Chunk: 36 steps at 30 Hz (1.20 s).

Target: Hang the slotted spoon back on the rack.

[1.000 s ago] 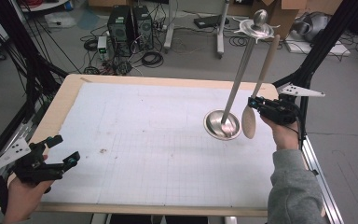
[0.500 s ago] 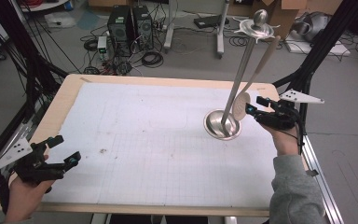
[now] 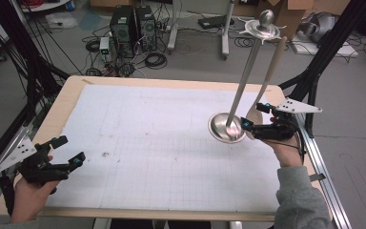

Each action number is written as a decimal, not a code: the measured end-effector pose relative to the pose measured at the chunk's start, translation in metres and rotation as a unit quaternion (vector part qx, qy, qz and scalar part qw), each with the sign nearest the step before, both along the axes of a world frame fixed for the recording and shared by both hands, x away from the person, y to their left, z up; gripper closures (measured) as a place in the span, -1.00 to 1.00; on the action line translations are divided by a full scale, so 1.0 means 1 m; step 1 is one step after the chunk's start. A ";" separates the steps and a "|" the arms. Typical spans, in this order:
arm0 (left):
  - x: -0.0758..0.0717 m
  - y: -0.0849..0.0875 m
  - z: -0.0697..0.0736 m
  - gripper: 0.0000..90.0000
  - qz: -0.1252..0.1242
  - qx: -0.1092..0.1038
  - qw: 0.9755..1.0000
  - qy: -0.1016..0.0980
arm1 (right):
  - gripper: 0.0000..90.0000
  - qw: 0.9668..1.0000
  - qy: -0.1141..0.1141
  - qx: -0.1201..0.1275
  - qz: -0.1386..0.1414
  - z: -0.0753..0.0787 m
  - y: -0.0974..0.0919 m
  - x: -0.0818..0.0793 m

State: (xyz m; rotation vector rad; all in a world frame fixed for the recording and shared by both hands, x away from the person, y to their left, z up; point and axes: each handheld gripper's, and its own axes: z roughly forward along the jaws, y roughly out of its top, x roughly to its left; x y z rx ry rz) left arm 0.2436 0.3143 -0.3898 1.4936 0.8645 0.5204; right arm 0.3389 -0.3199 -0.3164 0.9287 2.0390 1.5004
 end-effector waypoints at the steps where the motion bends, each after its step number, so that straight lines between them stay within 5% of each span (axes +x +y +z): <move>1: 0.000 0.000 0.000 -0.96 0.001 -0.001 1.000 -0.001 | -0.77 1.000 -0.003 0.001 -0.001 0.000 0.000 -0.001; 19: 0.001 0.002 0.001 -0.96 0.010 -0.007 1.000 -0.011 | -0.77 1.000 -0.007 0.022 0.018 -0.024 -0.005 -0.026; 36: -0.001 0.001 0.000 -0.96 0.011 -0.002 1.000 -0.013 | -0.77 0.999 -0.004 0.033 -0.011 -0.051 -0.013 -0.048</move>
